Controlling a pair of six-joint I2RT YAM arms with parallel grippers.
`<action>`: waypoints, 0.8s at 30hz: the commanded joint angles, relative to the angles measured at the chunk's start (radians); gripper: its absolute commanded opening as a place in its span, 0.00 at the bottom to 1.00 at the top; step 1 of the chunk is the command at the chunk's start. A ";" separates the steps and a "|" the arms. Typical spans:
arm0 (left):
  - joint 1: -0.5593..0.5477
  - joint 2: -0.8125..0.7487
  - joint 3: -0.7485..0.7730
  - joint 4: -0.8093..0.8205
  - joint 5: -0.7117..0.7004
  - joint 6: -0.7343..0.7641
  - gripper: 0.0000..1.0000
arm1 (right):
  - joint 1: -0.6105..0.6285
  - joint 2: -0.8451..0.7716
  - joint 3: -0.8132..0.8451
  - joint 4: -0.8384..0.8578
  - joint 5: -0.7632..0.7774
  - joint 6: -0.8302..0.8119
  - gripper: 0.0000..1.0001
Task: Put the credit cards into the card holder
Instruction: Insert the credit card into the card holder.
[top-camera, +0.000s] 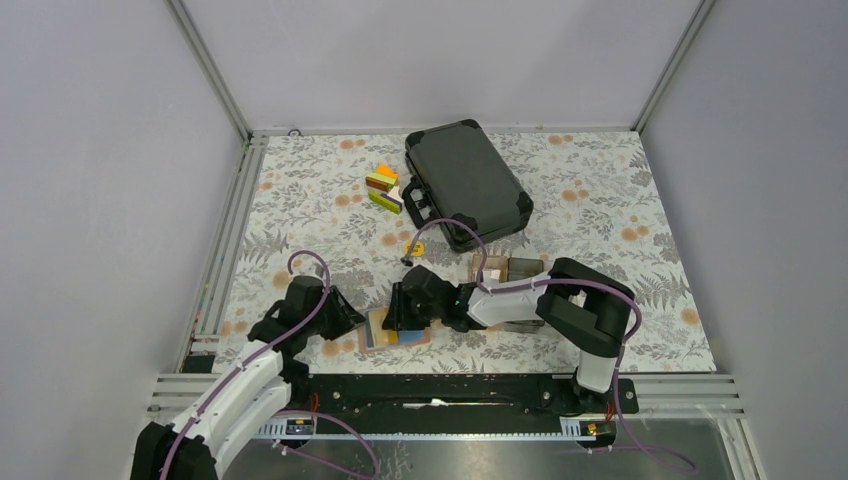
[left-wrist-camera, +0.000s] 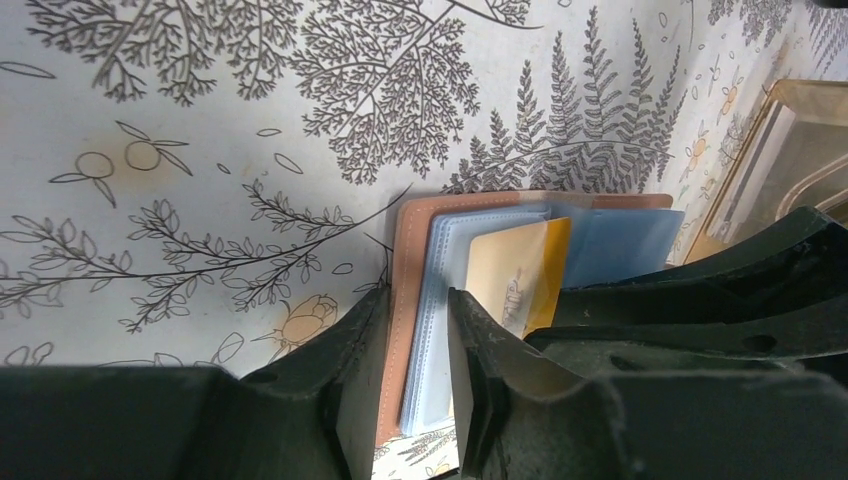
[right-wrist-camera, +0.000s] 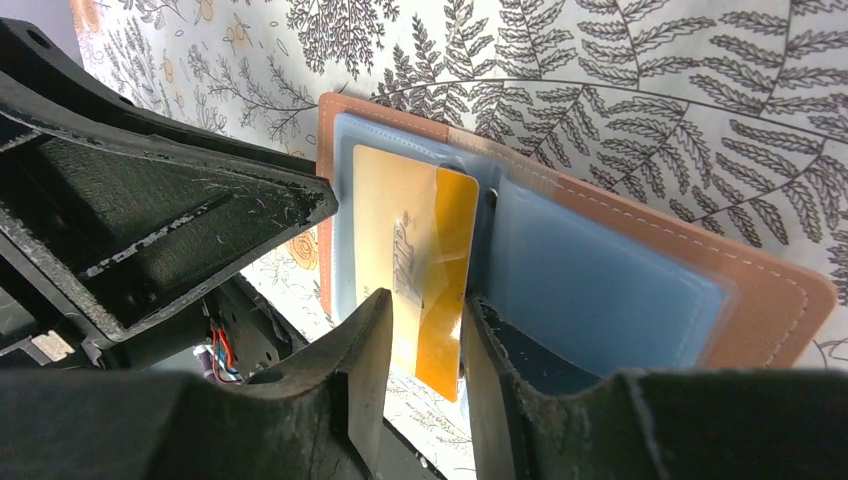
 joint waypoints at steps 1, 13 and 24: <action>-0.013 -0.022 -0.010 0.019 0.009 -0.031 0.30 | 0.025 0.046 0.078 -0.014 -0.007 -0.010 0.38; -0.017 -0.073 0.006 -0.017 0.000 -0.038 0.30 | 0.047 0.016 0.101 -0.126 0.115 -0.031 0.47; -0.017 -0.091 0.021 -0.030 0.015 -0.036 0.36 | 0.049 -0.054 0.044 -0.166 0.127 -0.041 0.54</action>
